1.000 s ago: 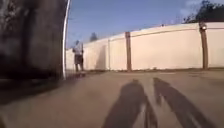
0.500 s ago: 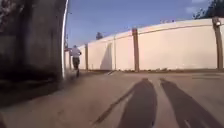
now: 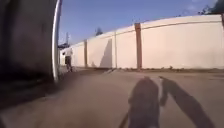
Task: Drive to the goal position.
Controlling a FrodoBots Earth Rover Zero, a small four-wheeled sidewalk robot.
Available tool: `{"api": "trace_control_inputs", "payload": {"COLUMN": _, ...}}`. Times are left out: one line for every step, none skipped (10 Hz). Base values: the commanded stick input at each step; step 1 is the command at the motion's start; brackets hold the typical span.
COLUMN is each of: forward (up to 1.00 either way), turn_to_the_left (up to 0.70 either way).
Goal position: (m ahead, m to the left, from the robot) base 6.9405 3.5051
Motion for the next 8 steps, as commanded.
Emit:
{"api": "trace_control_inputs", "payload": {"forward": 1.0, "turn_to_the_left": 0.27}}
{"api": "trace_control_inputs", "payload": {"forward": 1.0, "turn_to_the_left": 0.27}}
{"api": "trace_control_inputs", "payload": {"forward": 1.0, "turn_to_the_left": 0.0}}
{"api": "trace_control_inputs", "payload": {"forward": 1.0, "turn_to_the_left": 0.0}}
{"api": "trace_control_inputs", "payload": {"forward": 1.0, "turn_to_the_left": 0.0}}
{"api": "trace_control_inputs", "payload": {"forward": 1.0, "turn_to_the_left": 0.0}}
{"api": "trace_control_inputs", "payload": {"forward": 1.0, "turn_to_the_left": 0.0}}
{"api": "trace_control_inputs", "payload": {"forward": 1.0, "turn_to_the_left": 0.0}}
